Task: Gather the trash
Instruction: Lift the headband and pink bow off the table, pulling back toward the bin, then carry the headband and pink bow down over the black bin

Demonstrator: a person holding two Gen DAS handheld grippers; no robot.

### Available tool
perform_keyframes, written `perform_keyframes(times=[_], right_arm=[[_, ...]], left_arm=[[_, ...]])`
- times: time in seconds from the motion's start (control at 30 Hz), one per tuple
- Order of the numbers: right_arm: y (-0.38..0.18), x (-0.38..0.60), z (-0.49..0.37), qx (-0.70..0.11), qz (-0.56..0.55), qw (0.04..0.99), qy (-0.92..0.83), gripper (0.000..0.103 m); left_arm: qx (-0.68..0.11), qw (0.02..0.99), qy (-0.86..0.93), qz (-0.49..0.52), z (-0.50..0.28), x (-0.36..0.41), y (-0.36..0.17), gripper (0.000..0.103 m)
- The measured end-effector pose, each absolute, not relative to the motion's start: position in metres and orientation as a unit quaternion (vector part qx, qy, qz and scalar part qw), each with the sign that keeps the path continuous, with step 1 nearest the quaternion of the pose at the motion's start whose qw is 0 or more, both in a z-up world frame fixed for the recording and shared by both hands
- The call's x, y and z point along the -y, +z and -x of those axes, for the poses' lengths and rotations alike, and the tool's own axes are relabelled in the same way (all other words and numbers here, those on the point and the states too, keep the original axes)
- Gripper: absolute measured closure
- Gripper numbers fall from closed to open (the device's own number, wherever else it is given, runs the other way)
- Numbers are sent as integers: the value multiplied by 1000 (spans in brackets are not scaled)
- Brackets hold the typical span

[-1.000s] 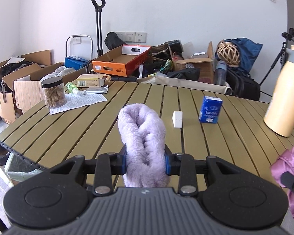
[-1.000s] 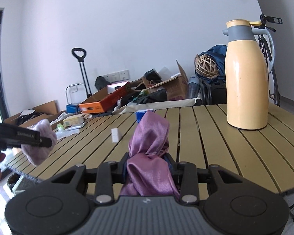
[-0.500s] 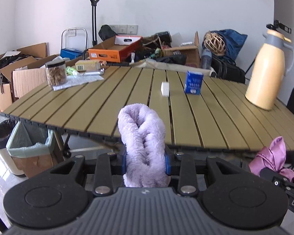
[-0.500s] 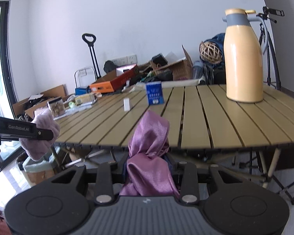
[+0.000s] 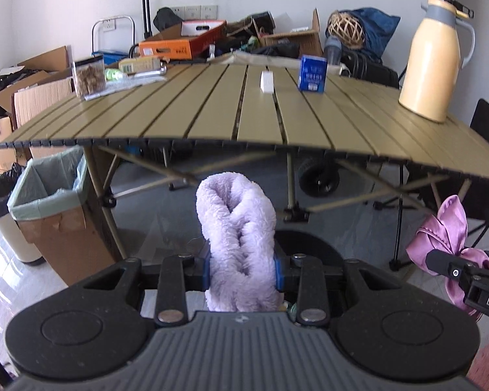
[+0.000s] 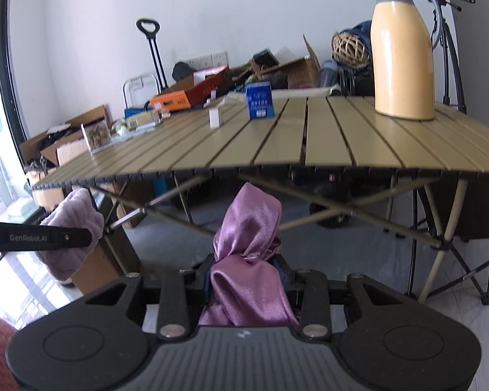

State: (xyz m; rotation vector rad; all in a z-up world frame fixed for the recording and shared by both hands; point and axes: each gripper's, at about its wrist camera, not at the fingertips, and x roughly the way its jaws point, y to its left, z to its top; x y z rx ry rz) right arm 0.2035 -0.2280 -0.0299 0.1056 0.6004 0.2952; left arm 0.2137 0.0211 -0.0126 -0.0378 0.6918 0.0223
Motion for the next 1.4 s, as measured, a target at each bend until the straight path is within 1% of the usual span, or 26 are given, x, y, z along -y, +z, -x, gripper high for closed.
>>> perform_keyframes(times=[0.7,0.87,1.4], right_arm=[[-102,233,-211,-418,-14,904,93,69],[-108,232,-218,-429,-16,899,82,69],[-106,220,-227,-428,-11,898,101,69]], left_arm=[[-441,897,-9,7,-219,-30,-107,69],[-457,890,-6,14,-224,-31,-115,69],[-483,876,-6,7,-242,-18,-126,69]])
